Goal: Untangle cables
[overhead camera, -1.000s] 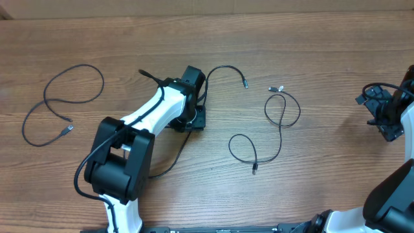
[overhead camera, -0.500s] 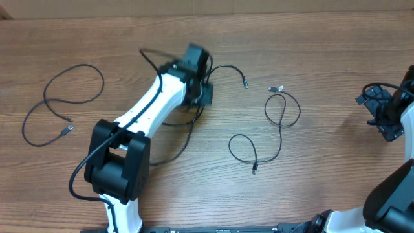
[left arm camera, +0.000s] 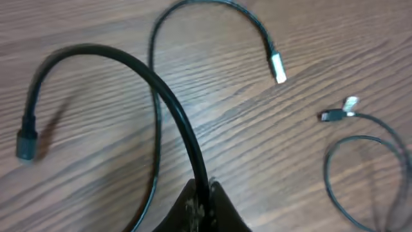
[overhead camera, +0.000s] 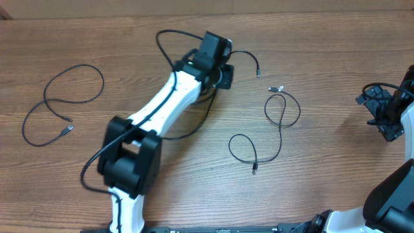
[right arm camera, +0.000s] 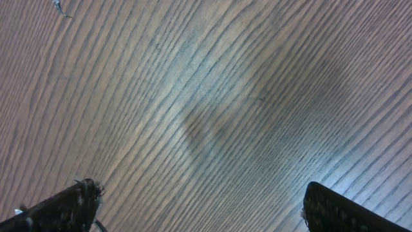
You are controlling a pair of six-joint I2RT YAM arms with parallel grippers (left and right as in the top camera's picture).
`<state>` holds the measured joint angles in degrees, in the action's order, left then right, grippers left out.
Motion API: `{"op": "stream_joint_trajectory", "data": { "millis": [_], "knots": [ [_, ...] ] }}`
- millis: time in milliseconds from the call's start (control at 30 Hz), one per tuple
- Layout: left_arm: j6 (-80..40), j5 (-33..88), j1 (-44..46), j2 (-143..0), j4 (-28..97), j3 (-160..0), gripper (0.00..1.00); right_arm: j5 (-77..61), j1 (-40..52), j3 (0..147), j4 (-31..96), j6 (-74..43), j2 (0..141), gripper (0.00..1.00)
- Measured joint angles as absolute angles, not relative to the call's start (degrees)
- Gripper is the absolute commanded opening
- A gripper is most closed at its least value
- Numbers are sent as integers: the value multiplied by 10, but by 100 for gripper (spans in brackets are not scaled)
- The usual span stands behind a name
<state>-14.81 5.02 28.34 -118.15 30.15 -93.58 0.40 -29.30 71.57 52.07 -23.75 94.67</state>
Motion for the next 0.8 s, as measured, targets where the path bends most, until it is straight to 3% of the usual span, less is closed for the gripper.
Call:
{"op": "stream_joint_trajectory", "data": {
  "millis": [33,67,200,567,800],
  "knots": [
    [-144,49,288,-1197,291,-936,15,4,-293,716,521,-237,947,100],
    [-142,46,289,-1209,280,-936,29,4,-293,716,521,-238,947,100],
    [-131,31,291,-1259,240,-935,47,4,-293,716,521,-237,947,100],
    [-118,15,291,-1270,289,-937,60,4,-293,716,521,-237,947,100],
    [-93,8,291,-1270,327,-937,57,4,-293,716,521,-237,947,100]
  ]
}}
